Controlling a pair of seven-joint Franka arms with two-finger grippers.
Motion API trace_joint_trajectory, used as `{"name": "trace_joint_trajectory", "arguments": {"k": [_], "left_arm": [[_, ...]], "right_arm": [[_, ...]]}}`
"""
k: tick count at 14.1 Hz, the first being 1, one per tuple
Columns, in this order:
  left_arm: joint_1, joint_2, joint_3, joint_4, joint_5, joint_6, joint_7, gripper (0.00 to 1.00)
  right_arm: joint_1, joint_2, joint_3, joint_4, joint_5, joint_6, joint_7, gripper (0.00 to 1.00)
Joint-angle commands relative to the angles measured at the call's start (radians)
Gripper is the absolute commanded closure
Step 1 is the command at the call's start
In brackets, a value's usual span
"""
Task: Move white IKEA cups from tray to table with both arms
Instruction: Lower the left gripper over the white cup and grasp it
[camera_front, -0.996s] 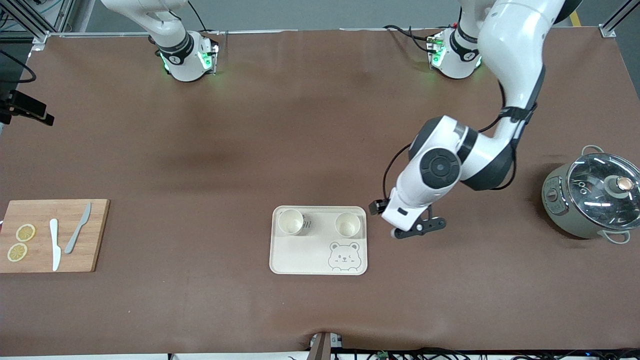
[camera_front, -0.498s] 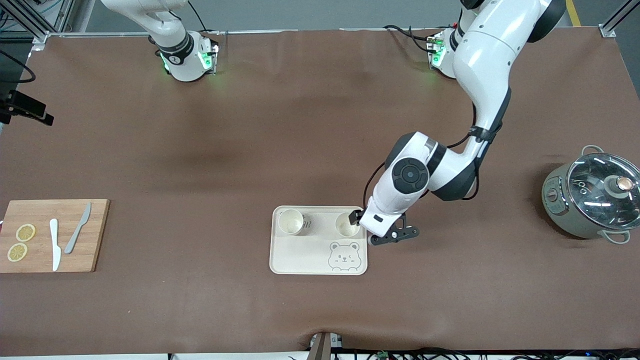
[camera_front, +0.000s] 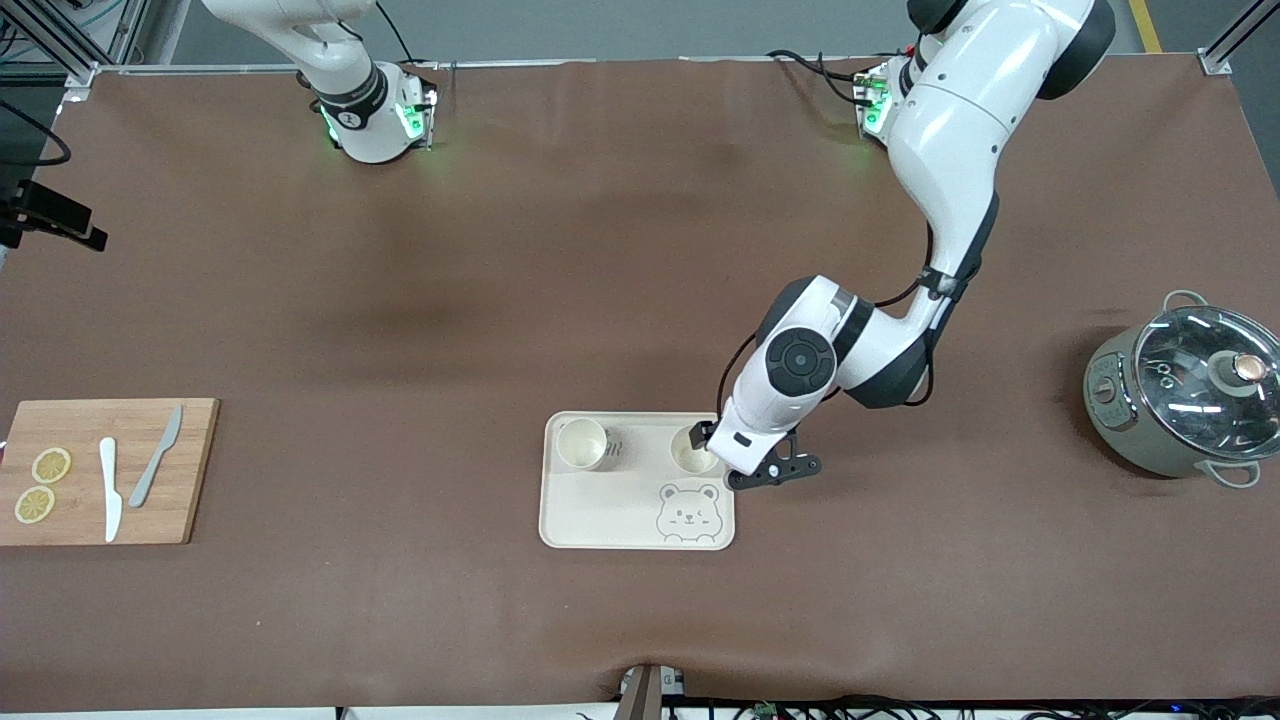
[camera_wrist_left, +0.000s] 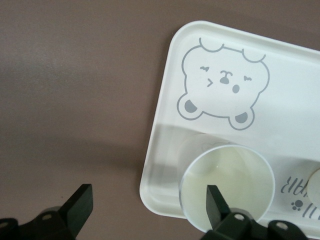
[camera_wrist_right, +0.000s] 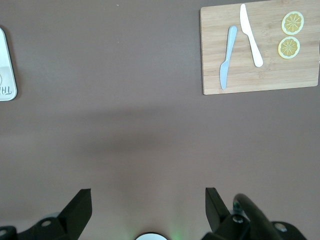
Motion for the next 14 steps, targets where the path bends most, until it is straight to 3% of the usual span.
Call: {"name": "trace_joint_trajectory", "arguments": {"k": [1, 2, 3, 4, 6, 7, 8, 14], "left_arm": [[-0.020, 0.036, 0.009, 0.027, 0.025, 0.040, -0.031, 0.00], [-0.026, 0.045, 0.009, 0.027, 0.025, 0.047, -0.030, 0.00], [-0.028, 0.050, 0.009, 0.027, 0.025, 0.048, -0.028, 0.11], [-0.031, 0.064, 0.009, 0.027, 0.025, 0.059, -0.030, 0.28], [-0.037, 0.067, 0.009, 0.027, 0.026, 0.063, -0.028, 0.74], [-0.037, 0.067, 0.009, 0.027, 0.026, 0.063, -0.028, 0.90], [-0.039, 0.067, 0.009, 0.027, 0.026, 0.063, -0.025, 1.00], [-0.037, 0.055, 0.011, 0.028, 0.028, 0.063, -0.015, 1.00]], "right_arm": [[-0.018, -0.009, 0.010, -0.003, 0.014, -0.007, 0.008, 0.00], [-0.018, -0.009, 0.010, -0.003, 0.014, -0.009, 0.008, 0.00], [-0.018, -0.009, 0.009, -0.003, 0.014, -0.009, 0.008, 0.00], [-0.018, -0.009, 0.009, -0.003, 0.014, -0.009, 0.008, 0.00], [-0.018, -0.007, 0.009, -0.003, 0.014, -0.007, 0.008, 0.00], [-0.018, -0.007, 0.009, -0.002, 0.014, -0.006, 0.008, 0.00], [-0.020, -0.007, 0.009, -0.002, 0.014, -0.004, 0.008, 0.00], [-0.038, 0.023, 0.005, 0.036, 0.017, -0.004, 0.002, 0.00]]}}
